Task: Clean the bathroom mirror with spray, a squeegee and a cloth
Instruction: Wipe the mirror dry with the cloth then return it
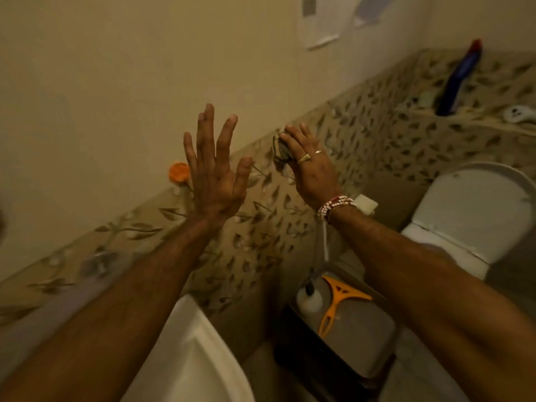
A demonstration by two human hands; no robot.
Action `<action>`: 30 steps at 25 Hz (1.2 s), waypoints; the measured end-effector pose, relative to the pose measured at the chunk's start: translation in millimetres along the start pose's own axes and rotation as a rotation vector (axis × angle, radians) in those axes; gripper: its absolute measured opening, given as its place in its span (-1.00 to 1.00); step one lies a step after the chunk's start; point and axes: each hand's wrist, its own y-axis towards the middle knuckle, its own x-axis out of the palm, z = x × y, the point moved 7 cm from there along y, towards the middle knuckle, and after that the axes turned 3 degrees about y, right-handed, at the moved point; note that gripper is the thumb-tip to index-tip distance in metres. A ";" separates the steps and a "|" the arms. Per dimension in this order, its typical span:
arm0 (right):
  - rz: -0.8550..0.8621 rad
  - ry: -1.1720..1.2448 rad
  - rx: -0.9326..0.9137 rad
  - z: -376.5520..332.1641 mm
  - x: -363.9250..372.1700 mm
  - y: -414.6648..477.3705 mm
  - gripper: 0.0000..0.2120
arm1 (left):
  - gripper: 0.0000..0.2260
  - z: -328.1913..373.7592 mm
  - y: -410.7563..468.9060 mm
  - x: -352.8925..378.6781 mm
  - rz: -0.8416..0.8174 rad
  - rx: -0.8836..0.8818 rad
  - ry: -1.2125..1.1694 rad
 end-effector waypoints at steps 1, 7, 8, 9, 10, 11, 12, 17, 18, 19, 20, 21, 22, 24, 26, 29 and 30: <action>-0.016 0.006 0.062 26.2 2.7 -17.8 -0.49 | -0.45 11.0 -11.6 30.2 -0.046 -0.009 -0.028; -0.098 0.065 0.376 143.8 30.2 -146.0 -0.53 | -0.47 51.4 -105.8 183.8 -0.377 -0.032 -0.152; -0.101 0.069 0.431 158.6 35.9 -172.8 -0.54 | -0.47 56.2 -122.4 204.5 -0.421 -0.026 -0.167; -0.108 0.064 0.502 172.9 42.8 -205.1 -0.54 | -0.47 62.1 -141.9 226.4 -0.471 -0.022 -0.187; -0.113 0.060 0.567 183.5 49.6 -235.7 -0.53 | -0.47 67.0 -159.8 244.4 -0.511 -0.015 -0.205; -0.120 0.051 0.638 193.5 58.0 -268.6 -0.51 | -0.47 72.0 -179.3 262.0 -0.549 0.000 -0.223; -0.128 0.040 0.708 200.0 66.4 -300.7 -0.50 | -0.47 76.3 -197.1 275.6 -0.579 0.019 -0.237; -0.178 0.014 1.014 214.9 112.1 -433.0 -0.47 | -0.45 90.8 -274.8 326.5 -0.704 0.101 -0.268; -0.197 0.009 1.066 215.3 121.1 -452.7 -0.46 | -0.45 93.3 -288.5 332.6 -0.727 0.121 -0.265; -0.216 0.002 1.120 215.0 128.4 -469.1 -0.47 | -0.46 95.4 -299.0 336.4 -0.745 0.143 -0.263; -0.235 0.000 1.173 215.4 136.6 -485.4 -0.47 | -0.47 97.0 -309.0 339.6 -0.760 0.163 -0.269; -0.256 0.002 1.227 215.9 144.8 -501.1 -0.47 | -0.47 98.0 -318.0 342.2 -0.771 0.178 -0.275; -0.291 0.003 1.269 216.1 151.8 -514.5 -0.46 | -0.47 97.8 -325.4 344.2 -0.781 0.187 -0.280; -0.397 -0.005 1.338 214.3 163.3 -538.1 -0.45 | -0.47 96.7 -337.7 345.4 -0.807 0.188 -0.276; -0.509 -0.020 1.384 213.3 169.1 -556.7 -0.46 | -0.47 94.8 -346.1 346.7 -0.832 0.179 -0.271; -0.590 0.000 1.393 206.0 165.7 -562.6 -0.45 | -0.48 97.2 -351.0 343.4 -0.840 0.183 -0.270; -0.605 -0.010 1.357 206.1 164.6 -560.7 -0.43 | -0.47 96.6 -351.1 343.8 -0.848 0.177 -0.266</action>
